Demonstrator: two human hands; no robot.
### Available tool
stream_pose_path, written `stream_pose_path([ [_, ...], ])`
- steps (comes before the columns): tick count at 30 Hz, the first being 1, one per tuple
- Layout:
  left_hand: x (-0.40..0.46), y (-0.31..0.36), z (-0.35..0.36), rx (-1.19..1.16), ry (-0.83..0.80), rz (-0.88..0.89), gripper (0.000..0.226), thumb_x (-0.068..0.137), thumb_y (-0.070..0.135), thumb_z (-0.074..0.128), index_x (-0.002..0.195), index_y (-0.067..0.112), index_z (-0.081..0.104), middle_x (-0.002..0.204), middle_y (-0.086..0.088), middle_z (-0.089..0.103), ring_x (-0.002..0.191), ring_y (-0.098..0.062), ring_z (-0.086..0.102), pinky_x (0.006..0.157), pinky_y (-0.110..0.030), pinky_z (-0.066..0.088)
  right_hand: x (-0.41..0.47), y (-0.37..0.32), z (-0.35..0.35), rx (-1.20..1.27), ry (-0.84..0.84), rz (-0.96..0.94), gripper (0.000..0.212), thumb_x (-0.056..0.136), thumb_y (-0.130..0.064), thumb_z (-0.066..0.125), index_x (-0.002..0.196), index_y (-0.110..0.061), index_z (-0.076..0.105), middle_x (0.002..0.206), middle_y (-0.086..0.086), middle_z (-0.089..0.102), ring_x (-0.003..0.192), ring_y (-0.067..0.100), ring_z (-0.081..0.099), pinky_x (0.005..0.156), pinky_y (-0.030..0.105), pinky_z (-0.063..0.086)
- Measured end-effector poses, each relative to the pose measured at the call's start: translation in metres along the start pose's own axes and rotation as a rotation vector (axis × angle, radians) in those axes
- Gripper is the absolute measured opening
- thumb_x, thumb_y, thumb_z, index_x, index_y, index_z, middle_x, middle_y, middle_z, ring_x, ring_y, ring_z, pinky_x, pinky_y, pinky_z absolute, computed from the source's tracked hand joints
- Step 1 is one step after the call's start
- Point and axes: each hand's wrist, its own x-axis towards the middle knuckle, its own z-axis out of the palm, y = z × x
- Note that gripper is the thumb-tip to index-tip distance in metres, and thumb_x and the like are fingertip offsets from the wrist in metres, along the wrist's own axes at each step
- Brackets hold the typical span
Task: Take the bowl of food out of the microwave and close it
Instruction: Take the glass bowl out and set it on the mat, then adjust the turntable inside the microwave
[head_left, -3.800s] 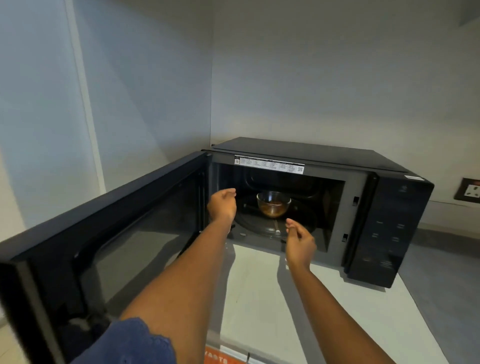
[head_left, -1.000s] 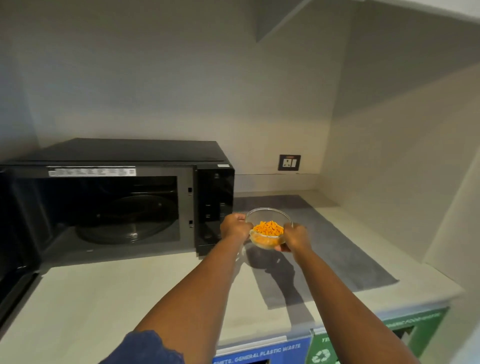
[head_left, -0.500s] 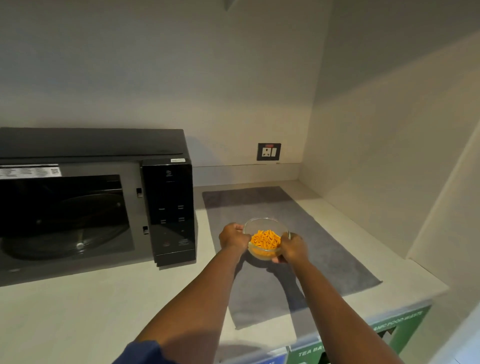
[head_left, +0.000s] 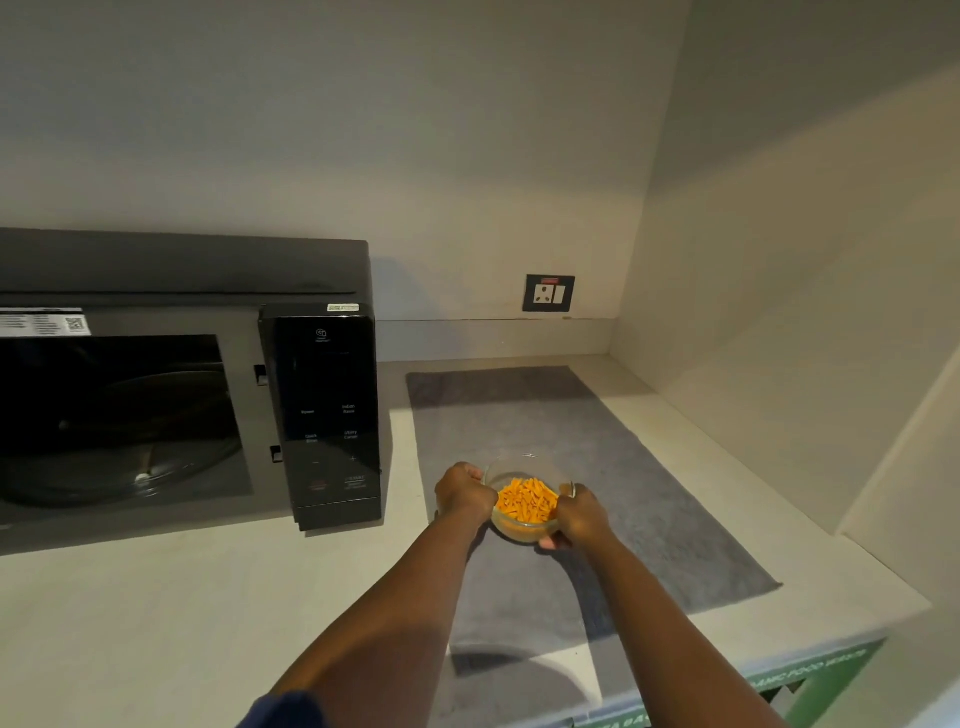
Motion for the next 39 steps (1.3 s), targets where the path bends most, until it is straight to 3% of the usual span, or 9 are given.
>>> stream_pose_path([
  [3,0.002,-0.004,0.001,0.002,-0.001,0.000,0.035,0.073,-0.007,0.063,0.105,0.007,0.065,0.115,-0.016,0.065,0.106,-0.033,0.061,0.088,-0.044,0.057,0.005,0.003,0.003,0.001,-0.024,0.000,0.030,0.089,-0.013,0.035,0.112,-0.002,0.051,0.113,0.026,0.057,0.079,0.045,0.067,0.064,0.056,0.059],
  [7,0.003,-0.007,-0.001,-0.009,-0.030,-0.006,0.036,0.074,-0.004,0.065,0.109,0.007,0.064,0.119,-0.017,0.064,0.109,-0.035,0.061,0.090,-0.044,0.056,0.005,0.003,0.002,-0.054,-0.048,0.023,0.027,0.092,-0.016,0.031,0.111,-0.004,0.044,0.096,0.027,0.058,0.063,0.036,0.063,0.062,0.050,0.059],
  [12,-0.002,-0.004,-0.017,-0.016,-0.143,-0.025,0.051,0.077,-0.001,0.069,0.126,0.005,0.057,0.133,-0.016,0.055,0.118,-0.032,0.056,0.087,-0.034,0.056,0.004,0.002,0.001,-0.286,0.035,-0.022,0.035,0.093,-0.017,0.037,0.120,0.004,0.048,0.127,0.028,0.052,0.117,0.039,0.050,0.092,0.038,0.042],
  [16,-0.009,0.003,-0.047,-0.022,-0.237,-0.050,0.038,0.080,-0.002,0.065,0.117,0.004,0.062,0.129,-0.016,0.058,0.108,-0.029,0.059,0.079,-0.032,0.057,-0.020,-0.009,0.014,-0.272,0.344,-0.039,0.042,0.087,-0.024,0.048,0.123,-0.003,0.048,0.128,0.025,0.046,0.119,0.042,0.045,0.097,0.044,0.040],
  [21,-0.018,0.005,-0.097,0.053,-0.288,-0.006,0.025,0.089,0.006,0.057,0.112,0.004,0.065,0.116,-0.016,0.064,0.084,-0.019,0.059,0.060,-0.022,0.051,-0.061,-0.037,0.045,-0.102,0.626,-0.463,0.029,0.084,-0.009,0.055,0.112,-0.008,0.057,0.120,0.023,0.052,0.110,0.041,0.050,0.089,0.046,0.043],
  [25,-0.028,0.012,-0.140,0.128,-0.302,0.031,0.028,0.092,0.012,0.053,0.117,0.003,0.063,0.121,-0.015,0.063,0.098,-0.020,0.059,0.074,-0.031,0.052,-0.091,-0.065,0.078,0.068,0.552,-0.746,0.023,0.083,-0.002,0.048,0.100,-0.004,0.063,0.106,0.024,0.057,0.096,0.040,0.056,0.083,0.042,0.045],
  [31,-0.049,0.023,-0.227,0.229,-0.240,0.096,0.030,0.094,0.015,0.051,0.118,0.001,0.061,0.100,-0.011,0.062,0.077,-0.016,0.061,0.070,-0.028,0.052,-0.147,-0.103,0.137,0.203,0.383,-1.034,0.023,0.081,0.011,0.049,0.091,-0.003,0.065,0.094,0.021,0.059,0.084,0.035,0.059,0.071,0.039,0.047],
  [35,-0.079,0.000,-0.351,0.219,0.114,0.118,0.024,0.090,0.011,0.054,0.109,0.004,0.067,0.097,-0.010,0.063,0.092,-0.019,0.059,0.078,-0.031,0.050,-0.233,-0.129,0.219,0.333,0.079,-1.195,0.025,0.079,0.013,0.049,0.087,-0.005,0.065,0.090,0.015,0.059,0.083,0.029,0.059,0.068,0.036,0.048],
  [39,-0.074,0.003,-0.395,0.378,0.295,0.171,0.023,0.085,0.005,0.055,0.100,0.001,0.072,0.107,-0.020,0.071,0.099,-0.027,0.065,0.080,-0.033,0.055,-0.275,-0.134,0.237,0.422,-0.067,-1.231,0.023,0.079,0.008,0.049,0.084,-0.006,0.066,0.088,0.007,0.057,0.082,0.021,0.058,0.066,0.034,0.050],
])
